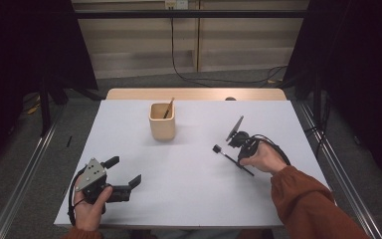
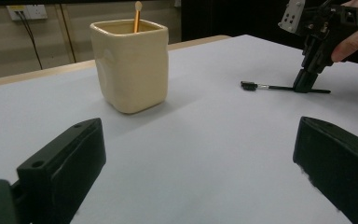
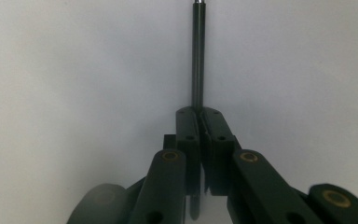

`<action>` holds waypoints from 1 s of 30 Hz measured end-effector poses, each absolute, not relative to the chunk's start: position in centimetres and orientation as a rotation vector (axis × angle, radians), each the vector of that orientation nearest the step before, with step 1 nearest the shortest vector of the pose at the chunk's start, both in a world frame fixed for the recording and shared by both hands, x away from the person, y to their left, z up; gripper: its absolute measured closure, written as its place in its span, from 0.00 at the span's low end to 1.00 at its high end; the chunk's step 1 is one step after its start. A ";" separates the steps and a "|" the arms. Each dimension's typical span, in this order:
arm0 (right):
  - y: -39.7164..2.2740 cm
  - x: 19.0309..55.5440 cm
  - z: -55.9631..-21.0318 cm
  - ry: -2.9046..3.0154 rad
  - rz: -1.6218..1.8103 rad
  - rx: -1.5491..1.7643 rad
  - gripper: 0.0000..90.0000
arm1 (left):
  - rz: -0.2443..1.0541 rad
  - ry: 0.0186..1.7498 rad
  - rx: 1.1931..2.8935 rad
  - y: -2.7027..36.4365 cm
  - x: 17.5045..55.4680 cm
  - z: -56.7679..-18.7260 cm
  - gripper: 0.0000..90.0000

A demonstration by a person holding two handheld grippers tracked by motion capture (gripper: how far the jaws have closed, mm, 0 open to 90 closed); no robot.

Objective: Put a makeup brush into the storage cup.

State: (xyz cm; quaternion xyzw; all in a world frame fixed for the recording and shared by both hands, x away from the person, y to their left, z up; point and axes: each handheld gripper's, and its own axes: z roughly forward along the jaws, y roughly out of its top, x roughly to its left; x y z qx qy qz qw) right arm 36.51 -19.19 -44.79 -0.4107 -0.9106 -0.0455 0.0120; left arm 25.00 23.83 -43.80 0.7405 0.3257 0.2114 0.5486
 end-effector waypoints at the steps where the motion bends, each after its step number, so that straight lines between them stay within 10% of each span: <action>1: -19.2 36.5 -44.8 -2.844 -0.150 -1.272 0.96 | 0.500 0.769 1.753 23.8 25.0 -43.8 0.03; 30: -21.7 35.5 -43.9 -2.788 -0.535 -1.286 0.96 | 0.495 0.786 1.743 23.9 25.1 -43.9 0.03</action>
